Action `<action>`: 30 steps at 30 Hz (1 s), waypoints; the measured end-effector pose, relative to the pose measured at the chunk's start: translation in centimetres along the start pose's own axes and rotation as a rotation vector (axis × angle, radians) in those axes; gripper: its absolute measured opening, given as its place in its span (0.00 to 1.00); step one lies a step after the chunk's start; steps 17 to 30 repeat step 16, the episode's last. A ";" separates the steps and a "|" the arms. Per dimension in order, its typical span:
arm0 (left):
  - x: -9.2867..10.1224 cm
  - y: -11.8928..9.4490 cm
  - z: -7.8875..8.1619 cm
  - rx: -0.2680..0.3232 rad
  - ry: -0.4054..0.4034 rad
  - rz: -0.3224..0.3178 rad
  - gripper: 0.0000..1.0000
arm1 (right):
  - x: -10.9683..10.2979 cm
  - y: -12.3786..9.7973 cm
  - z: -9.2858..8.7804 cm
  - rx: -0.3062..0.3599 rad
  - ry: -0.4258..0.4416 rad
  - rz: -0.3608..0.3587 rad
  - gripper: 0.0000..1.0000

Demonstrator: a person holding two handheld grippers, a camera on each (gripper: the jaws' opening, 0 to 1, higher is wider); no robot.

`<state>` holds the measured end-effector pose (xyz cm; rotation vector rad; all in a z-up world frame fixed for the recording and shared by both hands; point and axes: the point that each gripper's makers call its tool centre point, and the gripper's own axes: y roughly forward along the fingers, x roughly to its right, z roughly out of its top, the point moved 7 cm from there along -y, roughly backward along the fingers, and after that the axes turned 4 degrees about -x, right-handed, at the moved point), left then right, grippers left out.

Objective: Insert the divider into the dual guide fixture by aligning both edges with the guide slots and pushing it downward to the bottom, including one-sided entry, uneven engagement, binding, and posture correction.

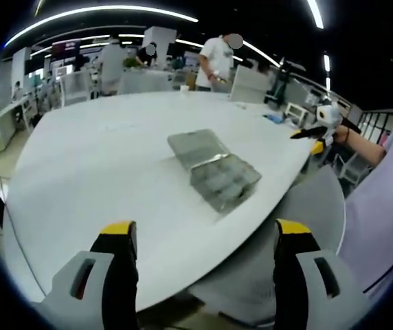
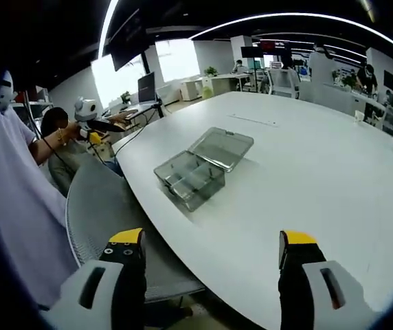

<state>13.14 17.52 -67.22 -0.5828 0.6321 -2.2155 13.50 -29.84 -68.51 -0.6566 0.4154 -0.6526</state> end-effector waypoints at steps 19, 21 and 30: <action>-0.4 -0.1 0.3 0.006 -0.014 0.002 0.80 | 0.3 0.5 0.6 -0.012 -0.014 0.008 0.77; -0.4 -0.1 0.3 0.006 -0.014 0.002 0.80 | 0.3 0.5 0.6 -0.012 -0.014 0.008 0.77; -0.4 -0.1 0.3 0.006 -0.014 0.002 0.80 | 0.3 0.5 0.6 -0.012 -0.014 0.008 0.77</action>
